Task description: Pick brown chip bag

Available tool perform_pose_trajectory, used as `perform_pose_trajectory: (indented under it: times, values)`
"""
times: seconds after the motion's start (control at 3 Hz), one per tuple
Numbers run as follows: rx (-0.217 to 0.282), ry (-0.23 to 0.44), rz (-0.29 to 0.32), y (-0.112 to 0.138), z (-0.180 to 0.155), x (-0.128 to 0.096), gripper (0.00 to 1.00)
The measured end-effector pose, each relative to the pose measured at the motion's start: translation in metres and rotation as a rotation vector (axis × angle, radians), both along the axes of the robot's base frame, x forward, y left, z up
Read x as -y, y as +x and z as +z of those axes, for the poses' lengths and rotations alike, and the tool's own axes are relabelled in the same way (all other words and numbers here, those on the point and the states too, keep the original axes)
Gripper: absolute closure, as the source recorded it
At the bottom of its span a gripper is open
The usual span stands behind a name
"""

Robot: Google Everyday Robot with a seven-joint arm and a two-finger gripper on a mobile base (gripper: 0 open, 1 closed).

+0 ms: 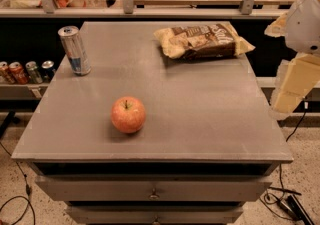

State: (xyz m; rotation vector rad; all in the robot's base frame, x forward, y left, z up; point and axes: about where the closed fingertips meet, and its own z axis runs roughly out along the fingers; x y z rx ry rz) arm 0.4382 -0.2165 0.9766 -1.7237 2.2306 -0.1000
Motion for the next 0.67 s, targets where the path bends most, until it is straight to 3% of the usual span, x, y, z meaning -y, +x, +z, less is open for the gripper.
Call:
perform_pose_trajectory:
  times: [0.33,0.67]
  values:
    - [0.0,0.0,0.0,0.0,0.0,0.0,0.0]
    - [0.008,-0.034,0.044,0.015,0.003,-0.007,0.0]
